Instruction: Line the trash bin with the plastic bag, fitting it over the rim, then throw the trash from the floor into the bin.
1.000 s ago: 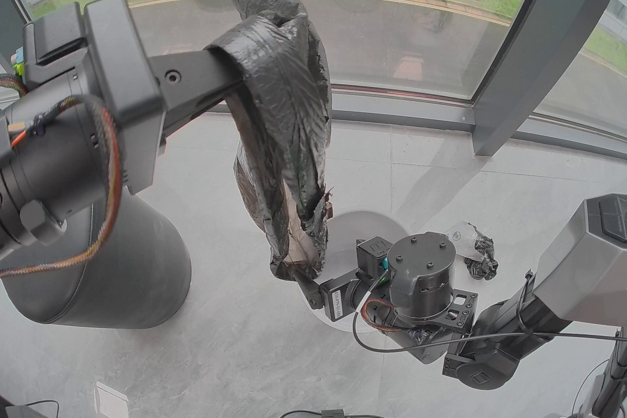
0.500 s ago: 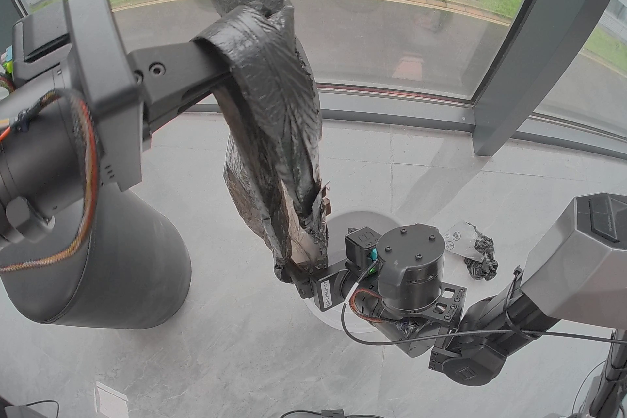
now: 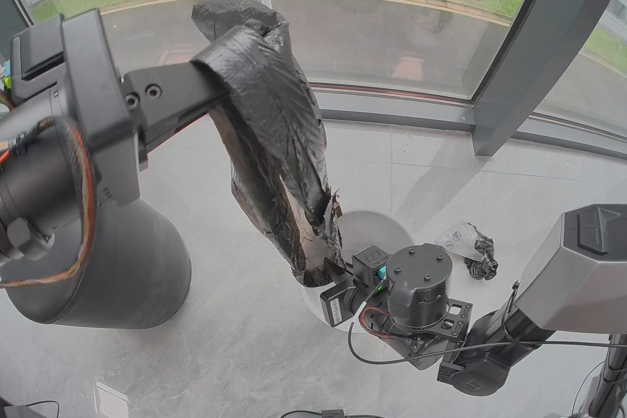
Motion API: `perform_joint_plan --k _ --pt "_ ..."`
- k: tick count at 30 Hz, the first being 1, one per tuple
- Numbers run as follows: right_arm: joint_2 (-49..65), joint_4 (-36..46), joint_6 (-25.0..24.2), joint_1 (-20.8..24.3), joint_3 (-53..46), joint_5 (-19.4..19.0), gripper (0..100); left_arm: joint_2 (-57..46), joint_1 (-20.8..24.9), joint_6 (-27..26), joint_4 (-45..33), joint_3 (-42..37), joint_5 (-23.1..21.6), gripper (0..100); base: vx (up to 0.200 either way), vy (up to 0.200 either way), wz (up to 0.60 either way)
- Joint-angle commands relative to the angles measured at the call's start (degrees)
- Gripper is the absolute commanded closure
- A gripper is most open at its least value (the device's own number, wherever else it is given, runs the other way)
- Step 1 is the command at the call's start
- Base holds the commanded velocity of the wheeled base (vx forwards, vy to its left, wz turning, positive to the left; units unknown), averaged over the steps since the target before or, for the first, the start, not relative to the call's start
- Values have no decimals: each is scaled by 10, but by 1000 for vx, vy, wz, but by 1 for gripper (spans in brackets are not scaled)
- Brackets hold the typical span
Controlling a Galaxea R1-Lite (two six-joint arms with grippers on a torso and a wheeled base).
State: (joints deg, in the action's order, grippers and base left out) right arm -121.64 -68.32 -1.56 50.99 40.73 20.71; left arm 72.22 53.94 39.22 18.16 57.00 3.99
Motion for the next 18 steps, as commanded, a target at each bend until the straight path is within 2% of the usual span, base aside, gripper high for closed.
perform_joint_plan --k 1,8,11,13,17,18 --pt "29 -39 15 1 -44 -5 100 -23 -2 3 4 -24 -13 100 0 0 0" --pt "90 -31 30 -5 -81 -33 100 -43 -20 6 2 -43 -33 100 0 0 0" --pt "123 13 10 -10 -86 -36 100 -44 -38 7 5 -60 -39 100 0 0 0" --pt "144 55 -20 -15 -86 -44 100 -45 -49 9 6 -77 -42 100 0 0 0" --pt "200 154 -56 -36 -86 -125 100 -45 -71 16 8 -97 -57 100 0 0 0" --pt "232 216 -74 -55 -78 -172 100 -45 -88 17 8 -104 -72 100 0 0 0"
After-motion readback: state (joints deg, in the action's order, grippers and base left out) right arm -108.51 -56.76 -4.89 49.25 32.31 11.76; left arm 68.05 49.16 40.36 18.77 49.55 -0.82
